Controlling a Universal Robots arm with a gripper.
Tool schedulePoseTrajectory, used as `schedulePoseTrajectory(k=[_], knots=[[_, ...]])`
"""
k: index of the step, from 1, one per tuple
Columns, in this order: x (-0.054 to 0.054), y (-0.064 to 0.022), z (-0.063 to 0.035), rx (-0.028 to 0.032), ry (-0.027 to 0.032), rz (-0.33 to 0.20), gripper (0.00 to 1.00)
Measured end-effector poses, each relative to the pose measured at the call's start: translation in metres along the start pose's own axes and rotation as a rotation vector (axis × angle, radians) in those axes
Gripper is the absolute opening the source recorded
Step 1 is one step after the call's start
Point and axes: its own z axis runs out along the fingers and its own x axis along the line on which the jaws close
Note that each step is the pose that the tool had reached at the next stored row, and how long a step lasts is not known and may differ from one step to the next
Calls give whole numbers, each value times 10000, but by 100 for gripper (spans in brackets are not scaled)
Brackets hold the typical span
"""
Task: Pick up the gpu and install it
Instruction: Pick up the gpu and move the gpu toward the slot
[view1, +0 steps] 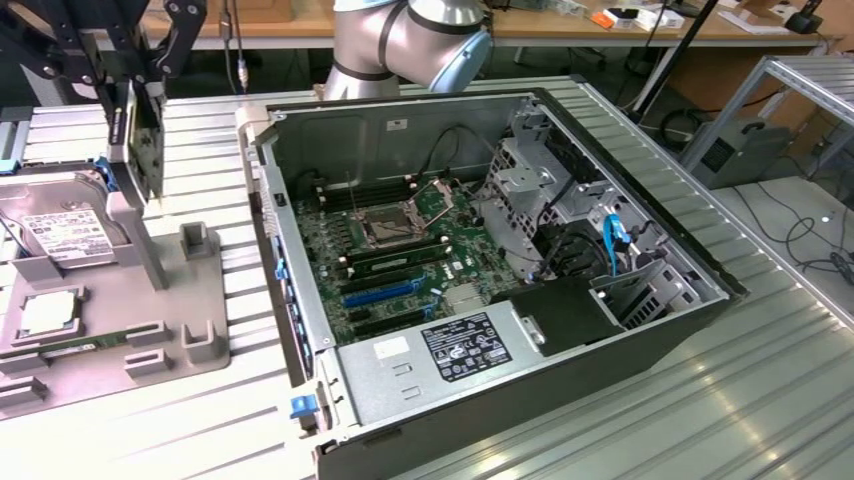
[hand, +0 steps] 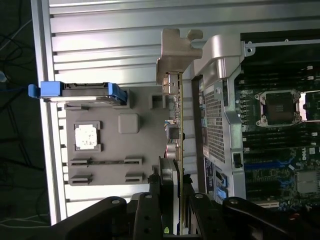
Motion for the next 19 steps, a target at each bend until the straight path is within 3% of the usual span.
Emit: schedulePoseTrajectory(k=[15, 19], knots=[[-4, 8, -174, -1, 1, 1, 27], [-7, 8, -178, -1, 1, 1, 27]])
